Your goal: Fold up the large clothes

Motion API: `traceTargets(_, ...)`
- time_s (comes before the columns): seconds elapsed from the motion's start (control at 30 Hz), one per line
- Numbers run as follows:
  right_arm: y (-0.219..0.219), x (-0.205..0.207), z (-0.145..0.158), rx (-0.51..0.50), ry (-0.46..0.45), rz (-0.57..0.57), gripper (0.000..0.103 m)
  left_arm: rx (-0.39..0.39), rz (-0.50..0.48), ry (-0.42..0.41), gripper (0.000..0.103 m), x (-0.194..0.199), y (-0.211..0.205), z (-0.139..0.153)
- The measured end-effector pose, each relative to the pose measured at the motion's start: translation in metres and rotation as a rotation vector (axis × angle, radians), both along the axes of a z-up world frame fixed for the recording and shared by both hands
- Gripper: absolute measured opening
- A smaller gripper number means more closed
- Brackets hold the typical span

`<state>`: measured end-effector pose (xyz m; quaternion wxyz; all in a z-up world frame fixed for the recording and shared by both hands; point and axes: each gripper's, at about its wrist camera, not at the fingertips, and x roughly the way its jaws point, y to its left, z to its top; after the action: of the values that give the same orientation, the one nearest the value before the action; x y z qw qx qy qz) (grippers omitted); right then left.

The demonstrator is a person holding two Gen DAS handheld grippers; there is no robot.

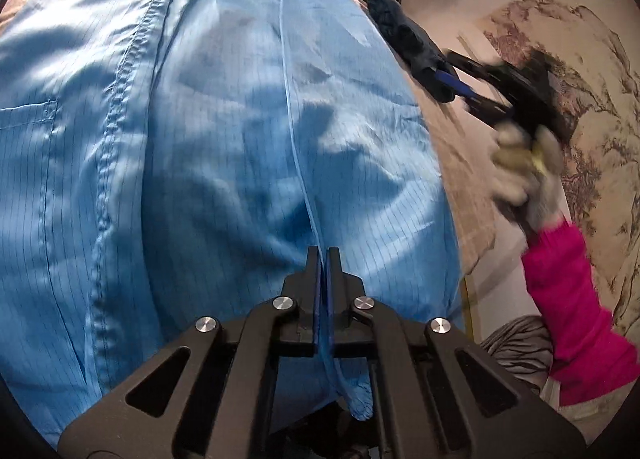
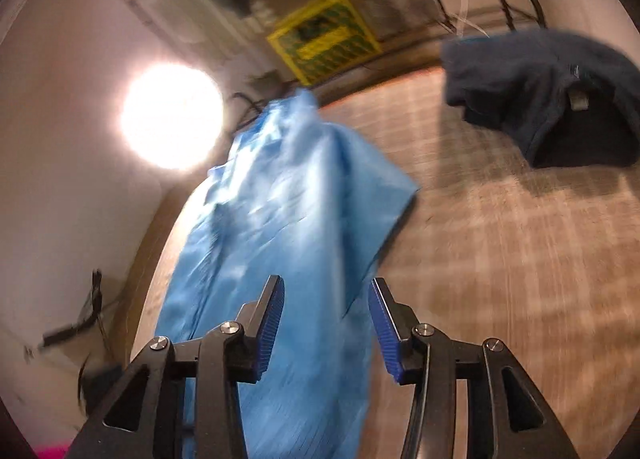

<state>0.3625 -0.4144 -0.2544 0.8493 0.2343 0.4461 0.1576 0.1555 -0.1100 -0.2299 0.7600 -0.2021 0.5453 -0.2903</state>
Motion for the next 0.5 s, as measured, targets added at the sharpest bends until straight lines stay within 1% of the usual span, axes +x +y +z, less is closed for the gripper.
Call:
traceTargets(0.1,-0.011,0.038,-0.025,0.013,0.066,-0.067,0.048,-0.001,0.005,0.000,0.000,-0.004,0.001,0.005)
traceTargets(0.17,-0.009,0.059,-0.040,0.023,0.093,-0.077,0.048,0.005,0.006,-0.007,0.000,-0.006,0.001,0.009)
traceTargets(0.23,-0.004,0.074,-0.048,0.009,0.104,-0.075,0.048,0.011,0.005,-0.013,0.000,-0.009,0.002,0.012)
traceTargets(0.27,0.000,0.079,-0.050,-0.005,0.093,-0.072,0.046,0.019,0.007,-0.021,0.000,-0.013,0.003,0.015)
traceTargets(0.3,0.003,0.083,-0.048,-0.016,0.073,-0.075,0.033,0.020,0.012,-0.022,0.000,-0.015,0.005,0.016)
traceTargets(0.33,0.005,0.087,-0.047,-0.009,0.065,-0.060,0.024,0.020,0.021,-0.020,0.000,-0.021,0.009,0.016)
traceTargets(0.37,0.008,0.090,-0.046,-0.009,0.055,-0.046,0.007,0.030,0.033,-0.017,0.000,-0.025,0.013,0.015)
traceTargets(0.4,0.012,0.091,-0.043,-0.025,0.037,-0.039,0.005,0.038,0.038,-0.008,0.000,-0.031,0.016,0.013)
traceTargets(0.43,0.015,0.092,-0.040,-0.053,0.019,-0.033,0.001,0.043,0.038,0.001,0.000,-0.037,0.017,0.011)
traceTargets(0.5,0.019,0.095,-0.031,-0.117,-0.010,-0.035,0.000,0.057,0.041,0.026,0.000,-0.040,0.016,0.004)
